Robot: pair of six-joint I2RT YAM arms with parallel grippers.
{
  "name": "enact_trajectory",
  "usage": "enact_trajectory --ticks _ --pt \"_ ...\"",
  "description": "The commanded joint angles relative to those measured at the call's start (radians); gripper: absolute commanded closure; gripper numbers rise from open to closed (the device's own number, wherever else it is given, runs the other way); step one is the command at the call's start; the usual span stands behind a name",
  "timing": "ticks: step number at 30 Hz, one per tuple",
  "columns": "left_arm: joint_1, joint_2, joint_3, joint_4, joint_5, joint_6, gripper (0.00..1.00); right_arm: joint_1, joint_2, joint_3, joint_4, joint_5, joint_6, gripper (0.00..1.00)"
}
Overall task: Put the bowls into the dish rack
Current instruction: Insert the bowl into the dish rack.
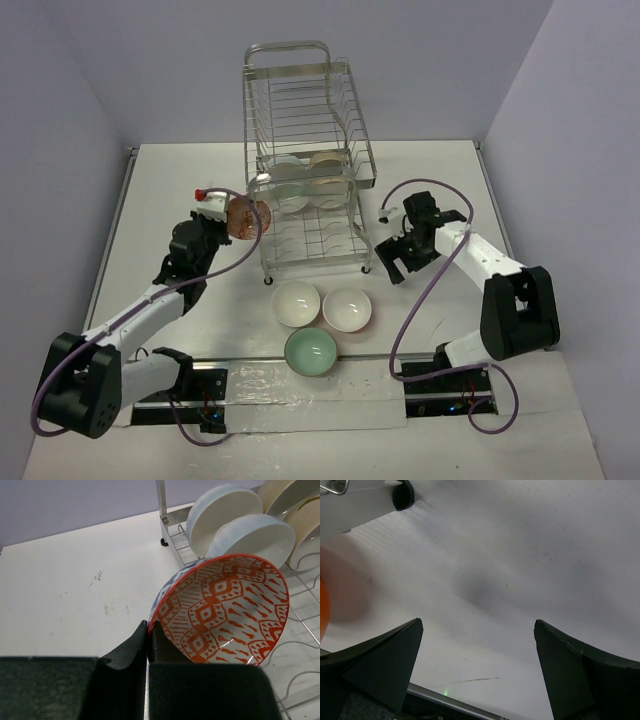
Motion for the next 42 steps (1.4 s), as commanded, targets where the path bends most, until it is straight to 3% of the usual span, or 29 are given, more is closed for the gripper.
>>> enact_trajectory --ticks 1,25,36,42 --pt "-0.019 0.002 -0.013 0.213 -0.073 0.022 1.00 0.000 0.011 0.000 0.026 0.018 0.007 0.00" --pt "-0.128 0.203 -0.206 0.765 -0.092 0.019 1.00 -0.008 0.083 0.002 0.026 0.049 0.011 0.00" --pt "-0.137 0.266 -0.177 0.818 -0.075 0.037 1.00 -0.009 0.120 0.008 0.023 0.067 0.011 0.00" --pt "-0.197 0.315 -0.192 0.910 -0.099 0.115 1.00 -0.012 0.126 0.006 0.026 0.078 0.011 0.00"
